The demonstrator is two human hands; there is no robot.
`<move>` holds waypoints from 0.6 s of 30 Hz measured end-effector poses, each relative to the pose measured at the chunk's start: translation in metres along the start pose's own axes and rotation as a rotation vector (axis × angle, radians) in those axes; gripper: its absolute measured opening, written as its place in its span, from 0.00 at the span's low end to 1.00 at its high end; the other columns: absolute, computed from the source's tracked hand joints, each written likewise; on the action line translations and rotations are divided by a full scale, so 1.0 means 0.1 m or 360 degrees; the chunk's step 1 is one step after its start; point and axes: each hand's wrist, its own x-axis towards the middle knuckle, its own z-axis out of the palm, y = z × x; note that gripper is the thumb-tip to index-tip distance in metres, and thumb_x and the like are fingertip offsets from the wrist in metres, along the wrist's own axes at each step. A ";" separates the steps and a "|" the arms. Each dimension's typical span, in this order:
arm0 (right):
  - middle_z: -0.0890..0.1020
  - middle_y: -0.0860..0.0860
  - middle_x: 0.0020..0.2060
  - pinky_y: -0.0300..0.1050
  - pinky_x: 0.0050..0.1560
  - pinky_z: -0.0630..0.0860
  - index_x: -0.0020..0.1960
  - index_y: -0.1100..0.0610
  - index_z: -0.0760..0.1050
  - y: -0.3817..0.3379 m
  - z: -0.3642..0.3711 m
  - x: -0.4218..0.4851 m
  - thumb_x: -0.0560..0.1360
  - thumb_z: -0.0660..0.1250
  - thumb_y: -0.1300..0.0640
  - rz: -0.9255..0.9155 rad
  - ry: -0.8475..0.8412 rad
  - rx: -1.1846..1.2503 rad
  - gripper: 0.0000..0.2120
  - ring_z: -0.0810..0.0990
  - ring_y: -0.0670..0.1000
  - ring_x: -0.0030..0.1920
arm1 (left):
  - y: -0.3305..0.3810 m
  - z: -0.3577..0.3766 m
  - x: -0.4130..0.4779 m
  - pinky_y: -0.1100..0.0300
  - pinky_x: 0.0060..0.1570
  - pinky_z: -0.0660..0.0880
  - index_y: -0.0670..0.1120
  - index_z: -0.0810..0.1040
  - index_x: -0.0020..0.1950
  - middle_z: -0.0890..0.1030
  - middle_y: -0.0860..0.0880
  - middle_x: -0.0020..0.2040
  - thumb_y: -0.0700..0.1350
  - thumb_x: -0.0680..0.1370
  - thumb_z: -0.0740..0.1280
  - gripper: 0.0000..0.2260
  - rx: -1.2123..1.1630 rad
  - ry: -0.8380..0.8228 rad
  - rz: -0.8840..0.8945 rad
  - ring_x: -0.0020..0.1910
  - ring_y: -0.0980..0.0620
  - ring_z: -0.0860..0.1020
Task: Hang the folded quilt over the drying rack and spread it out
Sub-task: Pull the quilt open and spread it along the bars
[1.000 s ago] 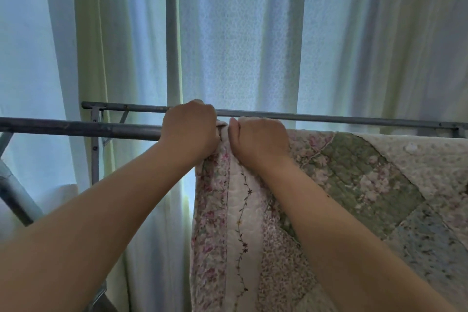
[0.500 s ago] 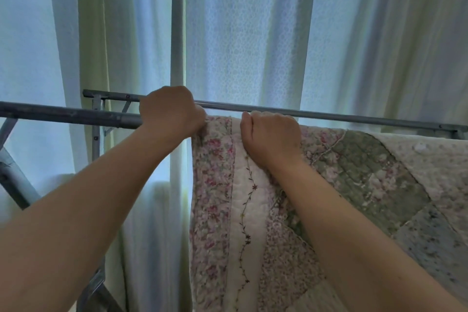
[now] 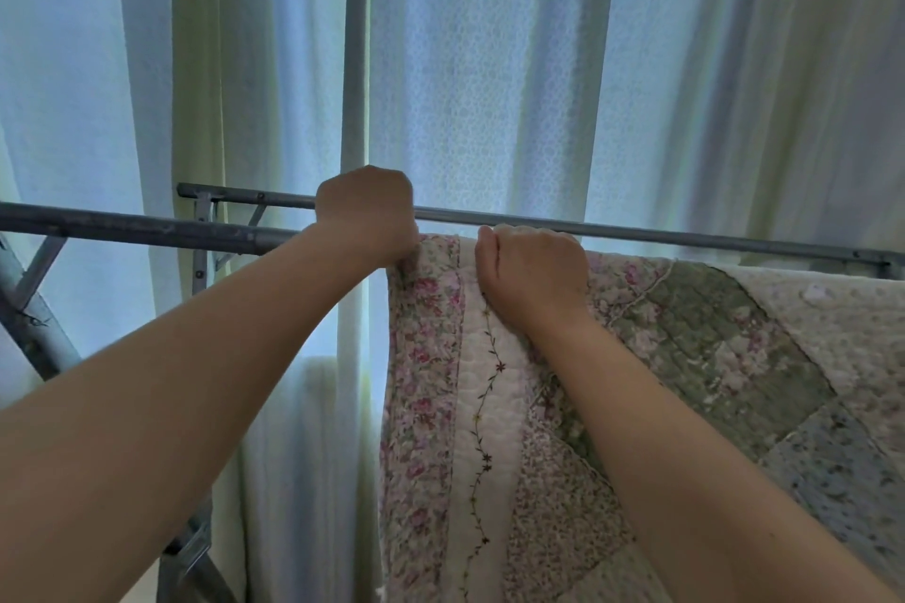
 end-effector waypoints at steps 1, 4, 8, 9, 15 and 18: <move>0.73 0.54 0.22 0.44 0.32 0.59 0.28 0.56 0.64 -0.01 0.00 0.00 0.76 0.52 0.52 -0.0005 -0.0002 -0.0007 0.19 0.65 0.52 0.24 | -0.03 0.01 0.00 0.59 0.29 0.60 0.46 0.65 0.30 0.69 0.49 0.30 0.42 0.74 0.63 0.14 -0.0028 0.0000 -0.0049 0.27 0.53 0.65; 0.68 0.51 0.21 0.44 0.31 0.58 0.27 0.56 0.63 -0.02 0.01 0.00 0.77 0.51 0.52 -0.0016 -0.0004 -0.0033 0.20 0.64 0.52 0.23 | -0.12 0.06 -0.04 0.61 0.28 0.58 0.43 0.66 0.30 0.69 0.49 0.30 0.42 0.75 0.60 0.13 -0.0087 0.0103 -0.0168 0.28 0.52 0.66; 0.66 0.49 0.21 0.42 0.31 0.59 0.27 0.55 0.63 -0.01 0.01 -0.01 0.76 0.49 0.51 -0.0007 0.0059 -0.0021 0.20 0.62 0.52 0.22 | -0.24 0.11 -0.12 0.56 0.36 0.63 0.41 0.75 0.39 0.68 0.47 0.33 0.42 0.76 0.58 0.09 -0.0085 0.0248 -0.0220 0.36 0.46 0.69; 0.65 0.49 0.20 0.42 0.31 0.58 0.27 0.55 0.63 0.00 0.00 -0.01 0.76 0.49 0.51 -0.0006 0.0085 -0.0022 0.20 0.62 0.51 0.22 | -0.26 0.12 -0.13 0.56 0.36 0.63 0.41 0.76 0.40 0.66 0.48 0.31 0.42 0.76 0.58 0.10 -0.0051 0.0275 -0.0182 0.35 0.46 0.69; 0.74 0.54 0.22 0.43 0.32 0.59 0.27 0.56 0.67 0.01 0.02 -0.02 0.76 0.54 0.53 0.0007 0.0060 -0.0019 0.19 0.63 0.52 0.23 | -0.33 0.28 -0.44 0.60 0.29 0.61 0.40 0.79 0.37 0.71 0.48 0.28 0.59 0.76 0.55 0.25 -0.0246 0.0462 -0.0132 0.27 0.48 0.69; 0.76 0.55 0.23 0.44 0.34 0.61 0.28 0.58 0.70 -0.03 0.02 -0.02 0.76 0.54 0.53 0.0030 0.0055 -0.0020 0.20 0.65 0.52 0.24 | -0.42 0.48 -0.63 0.62 0.28 0.65 0.48 0.79 0.35 0.76 0.50 0.27 0.77 0.65 0.50 0.35 -0.0600 0.0201 -0.0307 0.27 0.52 0.74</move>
